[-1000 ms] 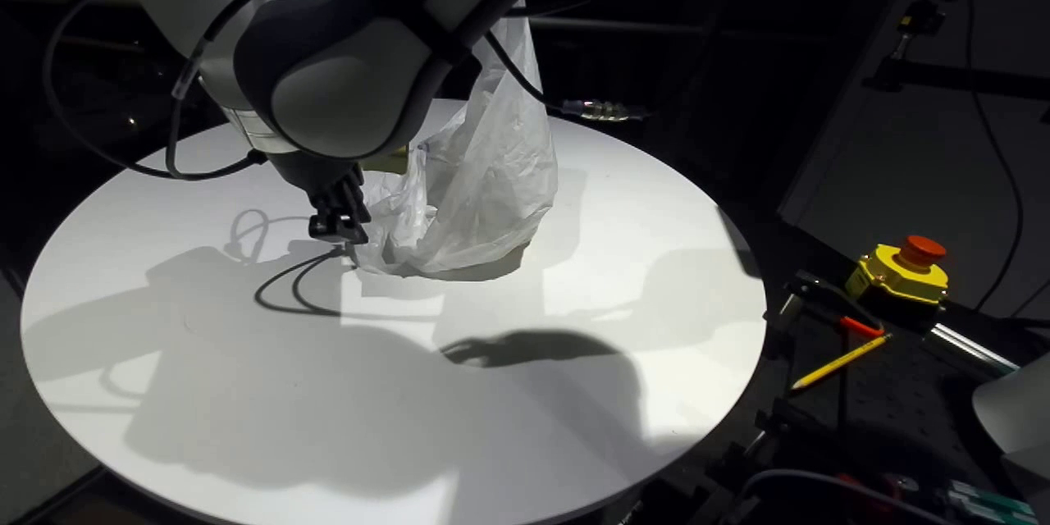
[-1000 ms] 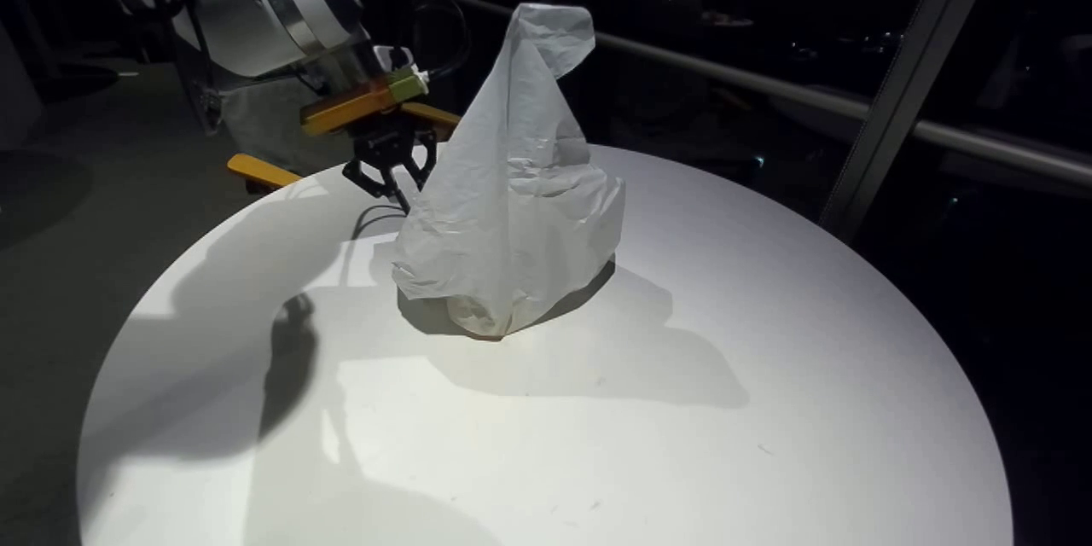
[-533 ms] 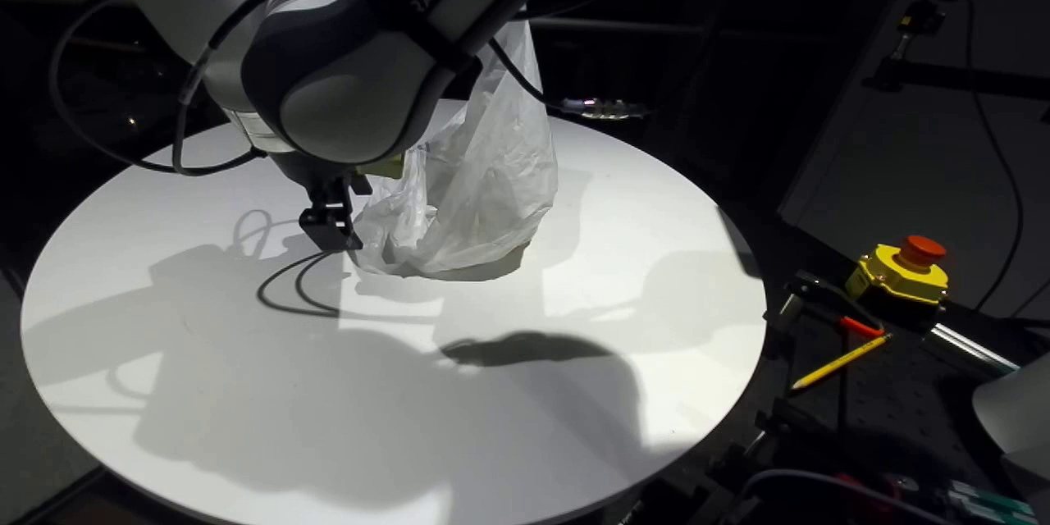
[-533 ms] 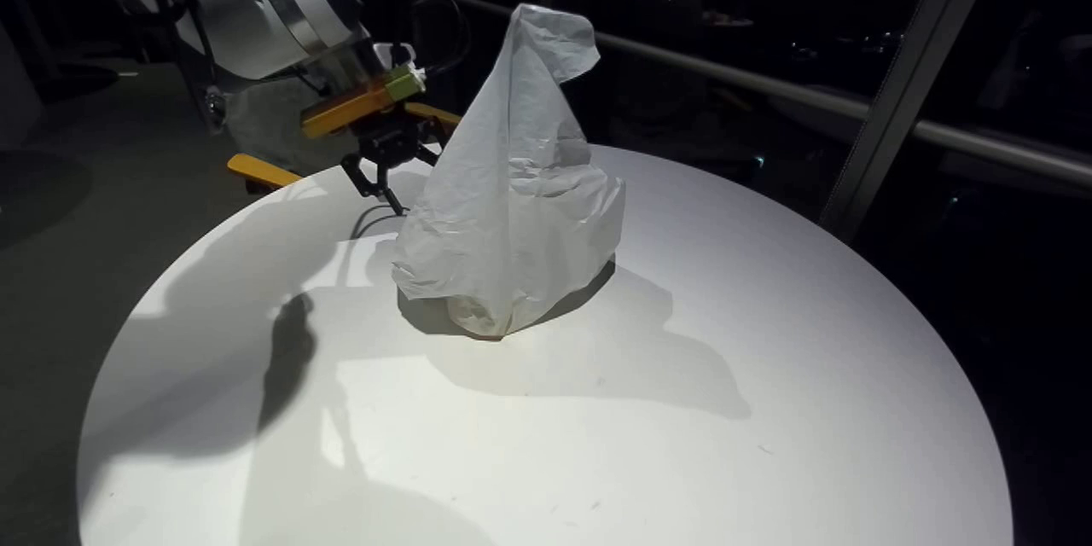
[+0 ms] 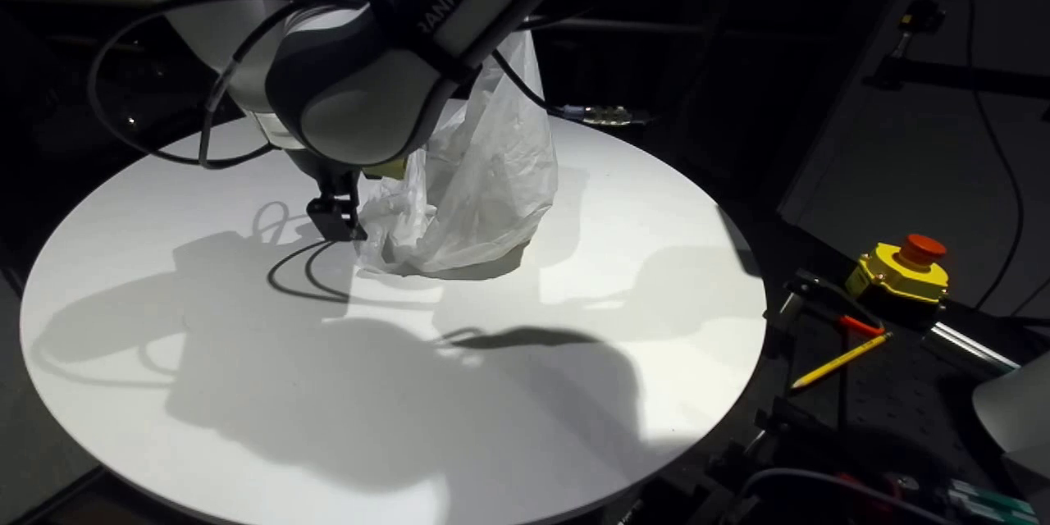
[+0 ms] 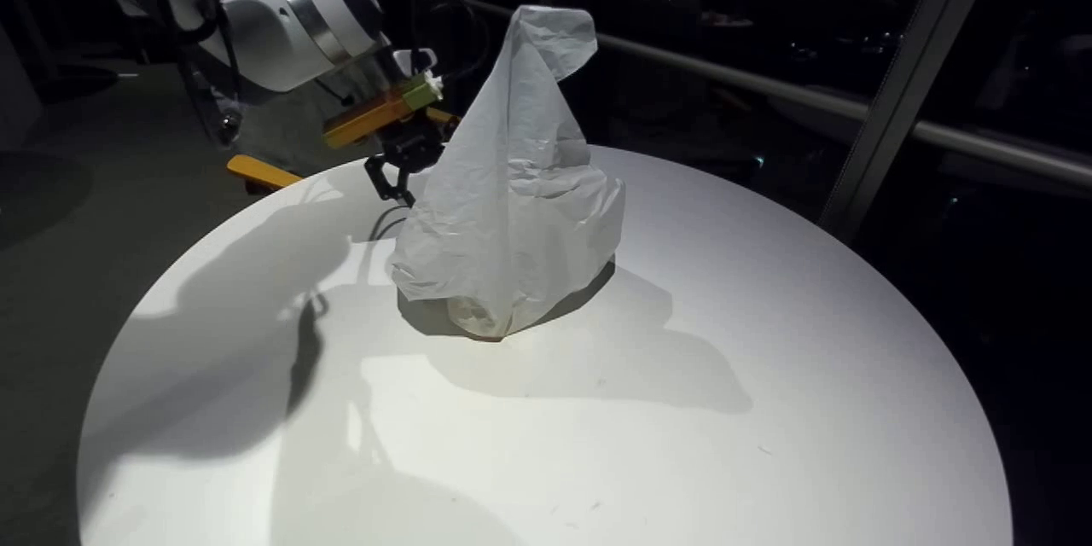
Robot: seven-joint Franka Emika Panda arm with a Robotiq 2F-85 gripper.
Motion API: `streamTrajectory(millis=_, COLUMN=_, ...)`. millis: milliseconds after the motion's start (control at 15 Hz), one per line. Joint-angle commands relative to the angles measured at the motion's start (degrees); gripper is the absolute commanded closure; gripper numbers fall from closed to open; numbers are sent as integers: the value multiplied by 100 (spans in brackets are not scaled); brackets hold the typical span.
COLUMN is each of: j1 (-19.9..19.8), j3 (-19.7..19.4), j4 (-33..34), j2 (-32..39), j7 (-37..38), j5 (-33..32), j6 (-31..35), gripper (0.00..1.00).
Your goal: Place the three containers inside the white plastic, pull up the plastic bag
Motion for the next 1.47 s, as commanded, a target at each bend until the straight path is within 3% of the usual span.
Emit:
streamTrajectory(millis=0, j1=-396, j3=-179, j4=472, j2=66, j7=-345, j5=-30, j6=-46, gripper=0)
streamTrajectory(millis=200, j1=-741, j3=-227, j4=834, j2=237, j7=-640, j5=49, j6=-151, gripper=0)
streamTrajectory(millis=467, j1=-994, j3=15, j4=657, j2=-35, j7=-1021, j5=367, j6=-369, gripper=0)
streamTrajectory(millis=1000, j1=-877, j3=394, j4=483, j2=-685, j7=-814, j5=1325, j6=-1291, gripper=0)
streamTrajectory(millis=1400, j1=-1002, j3=688, j4=130, j2=-604, j7=-966, j5=1690, j6=-873, gripper=0)
